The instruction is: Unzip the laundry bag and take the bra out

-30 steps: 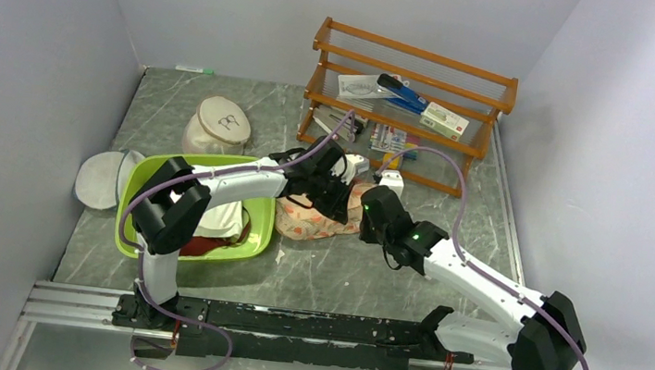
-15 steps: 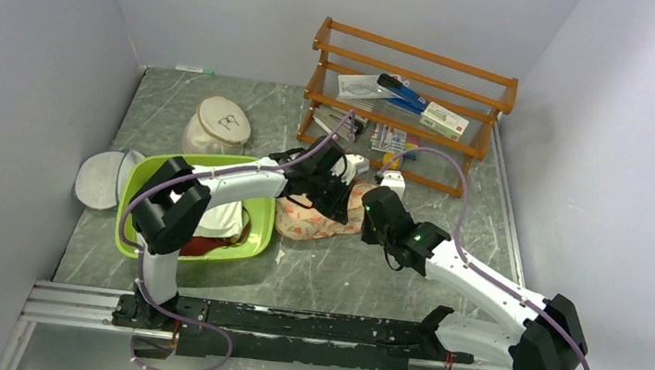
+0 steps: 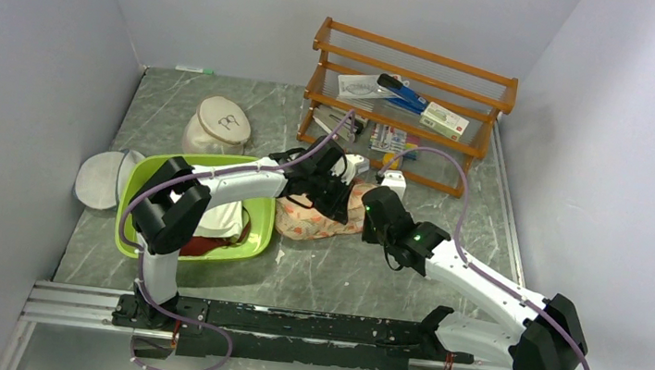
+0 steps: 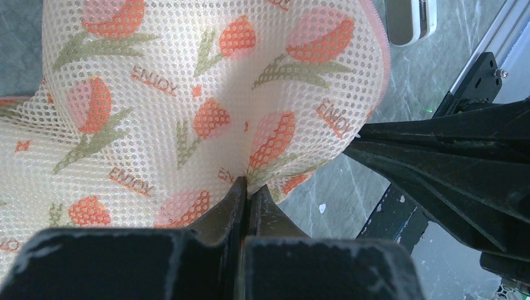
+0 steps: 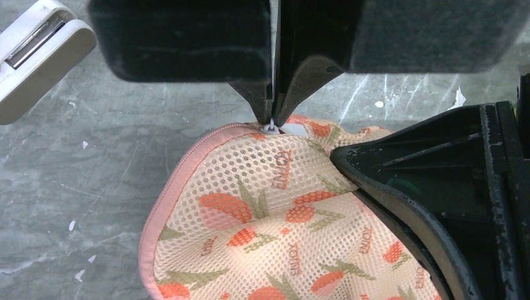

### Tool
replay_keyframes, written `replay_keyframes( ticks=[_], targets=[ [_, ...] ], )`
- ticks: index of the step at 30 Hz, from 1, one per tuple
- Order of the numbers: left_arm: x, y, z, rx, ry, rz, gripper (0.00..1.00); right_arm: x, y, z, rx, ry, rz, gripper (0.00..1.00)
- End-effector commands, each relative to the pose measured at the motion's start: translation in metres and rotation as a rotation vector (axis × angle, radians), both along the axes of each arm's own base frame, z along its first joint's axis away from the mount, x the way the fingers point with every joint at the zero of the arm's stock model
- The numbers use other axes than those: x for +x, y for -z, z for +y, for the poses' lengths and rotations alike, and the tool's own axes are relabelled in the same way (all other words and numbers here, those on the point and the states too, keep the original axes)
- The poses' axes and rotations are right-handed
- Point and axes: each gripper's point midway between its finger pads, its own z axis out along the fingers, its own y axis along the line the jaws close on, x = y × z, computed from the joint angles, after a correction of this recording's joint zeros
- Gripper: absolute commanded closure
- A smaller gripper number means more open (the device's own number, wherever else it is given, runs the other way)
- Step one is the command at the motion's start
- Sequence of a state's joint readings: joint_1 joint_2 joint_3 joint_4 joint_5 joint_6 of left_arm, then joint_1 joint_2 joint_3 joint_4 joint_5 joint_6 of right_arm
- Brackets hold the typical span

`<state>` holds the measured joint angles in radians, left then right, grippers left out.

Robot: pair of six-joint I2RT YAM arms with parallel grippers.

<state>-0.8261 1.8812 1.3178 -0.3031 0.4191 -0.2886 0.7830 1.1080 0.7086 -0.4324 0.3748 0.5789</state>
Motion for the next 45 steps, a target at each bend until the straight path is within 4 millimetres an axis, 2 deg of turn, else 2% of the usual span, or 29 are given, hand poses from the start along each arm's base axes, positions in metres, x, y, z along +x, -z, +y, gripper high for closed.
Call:
replay_keyframes(
  ticks=[1, 9, 14, 18, 19, 23, 27, 29, 34, 37, 41, 45],
  targets=[
    [0.002, -0.010, 0.004, -0.005, -0.003, -0.010, 0.93, 0.007, -0.006, -0.016, -0.038, 0.080, -0.048, 1.00],
    [0.010, -0.016, 0.010, 0.017, -0.034, -0.065, 0.93, 0.013, -0.009, -0.030, -0.013, 0.102, -0.057, 1.00],
    [0.015, -0.020, 0.014, 0.029, -0.049, -0.096, 0.93, 0.022, -0.008, -0.049, 0.050, 0.128, -0.043, 1.00],
    [0.013, -0.022, 0.012, 0.016, -0.033, -0.092, 0.93, 0.028, -0.005, -0.057, 0.087, 0.122, -0.044, 1.00],
    [0.011, -0.022, 0.011, 0.010, -0.025, -0.089, 0.93, 0.030, -0.005, -0.057, 0.100, 0.113, -0.040, 1.00],
    [0.002, -0.025, 0.004, -0.033, 0.033, -0.068, 0.92, 0.027, -0.012, -0.036, 0.164, -0.015, -0.057, 1.00],
    [-0.007, -0.038, -0.001, -0.105, 0.080, -0.074, 0.59, 0.022, -0.015, -0.029, 0.212, -0.052, -0.075, 1.00],
    [-0.010, -0.047, -0.004, -0.140, 0.102, -0.097, 0.49, 0.020, -0.014, -0.027, 0.220, -0.061, -0.075, 1.00],
    [-0.012, -0.065, -0.004, -0.155, 0.131, -0.174, 0.40, 0.020, -0.011, -0.021, 0.249, -0.082, -0.081, 1.00],
    [-0.012, -0.068, -0.005, -0.135, 0.107, -0.209, 0.34, 0.019, -0.014, -0.019, 0.262, -0.094, -0.092, 1.00],
    [-0.027, -0.071, -0.030, -0.126, 0.103, -0.226, 0.20, 0.018, -0.025, -0.016, 0.287, -0.114, -0.122, 1.00],
    [-0.019, -0.080, -0.046, -0.144, 0.020, -0.291, 0.19, 0.015, -0.031, -0.015, 0.305, -0.125, -0.134, 1.00]
  ],
)
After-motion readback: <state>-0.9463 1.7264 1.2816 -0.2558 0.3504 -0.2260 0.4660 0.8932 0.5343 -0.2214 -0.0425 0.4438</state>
